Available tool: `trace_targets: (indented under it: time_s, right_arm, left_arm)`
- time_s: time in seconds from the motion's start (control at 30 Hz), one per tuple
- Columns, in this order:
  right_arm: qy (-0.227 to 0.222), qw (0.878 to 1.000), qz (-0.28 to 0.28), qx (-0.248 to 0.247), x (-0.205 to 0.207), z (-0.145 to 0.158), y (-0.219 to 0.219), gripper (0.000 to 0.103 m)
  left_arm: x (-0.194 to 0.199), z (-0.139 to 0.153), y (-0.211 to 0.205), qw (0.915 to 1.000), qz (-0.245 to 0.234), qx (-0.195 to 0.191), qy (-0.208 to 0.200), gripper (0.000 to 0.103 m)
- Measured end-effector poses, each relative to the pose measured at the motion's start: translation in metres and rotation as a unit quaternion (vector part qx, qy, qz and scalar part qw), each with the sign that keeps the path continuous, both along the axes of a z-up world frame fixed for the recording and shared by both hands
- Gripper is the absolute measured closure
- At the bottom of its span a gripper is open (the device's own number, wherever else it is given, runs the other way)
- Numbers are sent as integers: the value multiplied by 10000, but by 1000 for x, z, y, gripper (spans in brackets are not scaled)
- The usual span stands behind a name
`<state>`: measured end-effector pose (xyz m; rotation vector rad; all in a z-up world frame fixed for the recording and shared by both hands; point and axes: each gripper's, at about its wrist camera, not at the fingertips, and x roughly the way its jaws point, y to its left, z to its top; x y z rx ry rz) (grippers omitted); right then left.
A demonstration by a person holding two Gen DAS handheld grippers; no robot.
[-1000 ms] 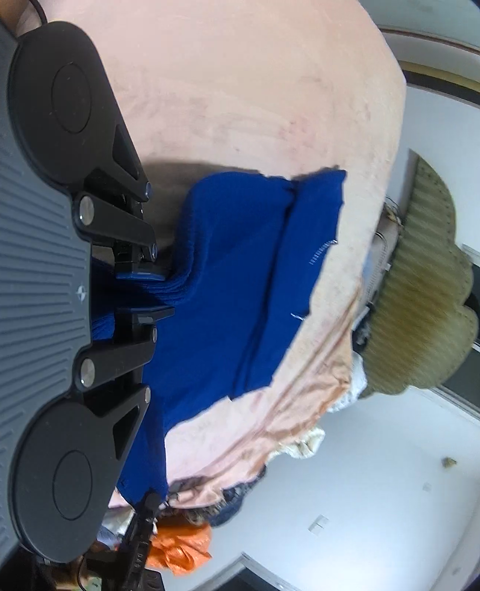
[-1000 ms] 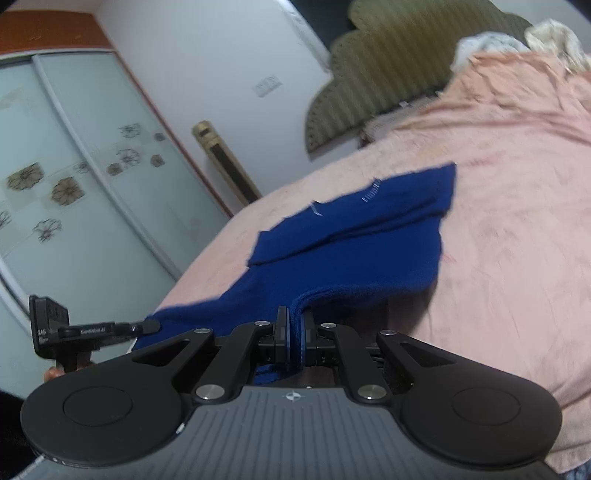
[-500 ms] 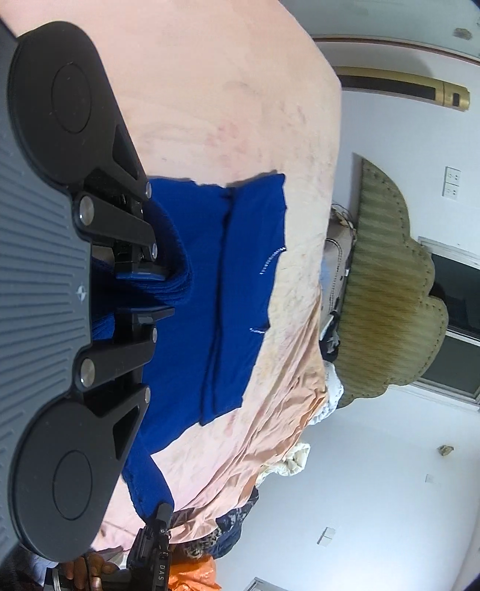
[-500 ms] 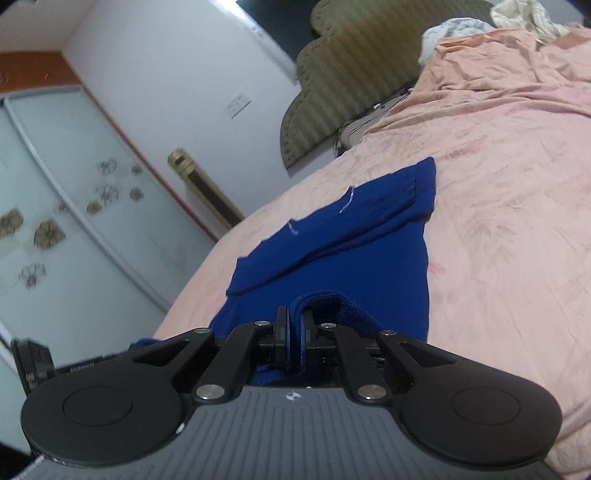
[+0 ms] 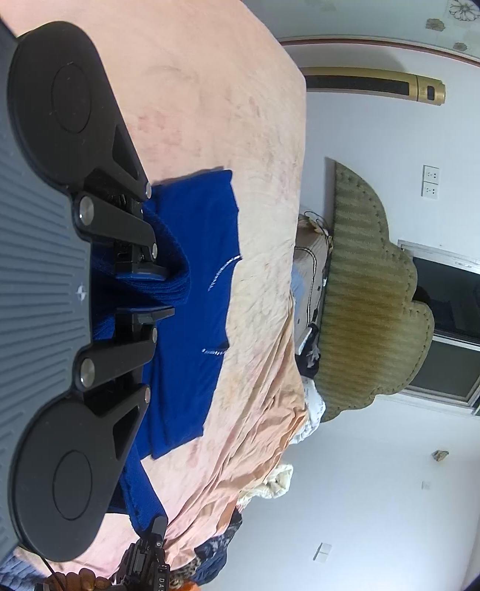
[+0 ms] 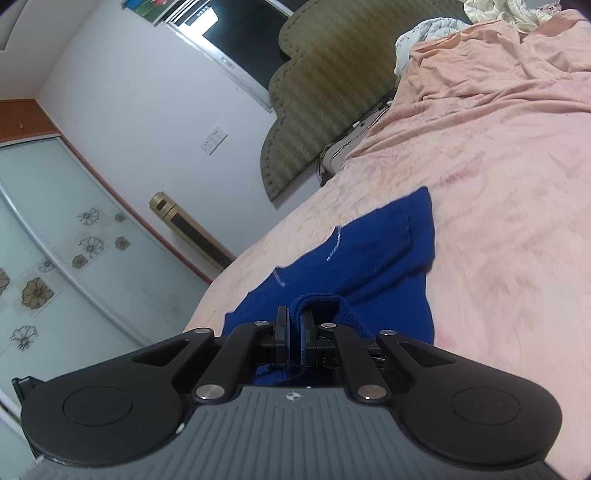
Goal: Fold small clothes
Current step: 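Lift the hem with both grippers and fold it toward the collar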
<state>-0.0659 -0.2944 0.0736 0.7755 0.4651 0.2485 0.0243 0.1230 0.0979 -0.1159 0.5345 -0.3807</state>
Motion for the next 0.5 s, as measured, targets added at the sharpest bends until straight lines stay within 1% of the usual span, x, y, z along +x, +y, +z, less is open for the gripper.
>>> trace_targets:
  time_s: [0.1, 0.2, 0.33, 0.4, 0.5]
  right_arm:
    - [46, 9999, -124, 75, 21, -5, -3, 95]
    - [90, 9995, -230, 174, 40, -10, -7, 95]
    - [103, 9991, -306, 266, 63, -14, -9, 95]
    - [88, 9990, -325, 285, 73, -14, -11, 95]
    - [81, 9989, -352, 290, 95, -14, -15, 95]
  left_arm:
    - [16, 0, -5, 9999, 55, 120, 13, 90]
    - [28, 3, -10, 9996, 75, 259, -59, 90]
    - [47, 9, -13, 9993, 30, 336, -168, 90]
    - [61, 11, -15, 9991, 7, 376, -196, 90]
    - [92, 10, -23, 9989, -21, 458, -105, 90]
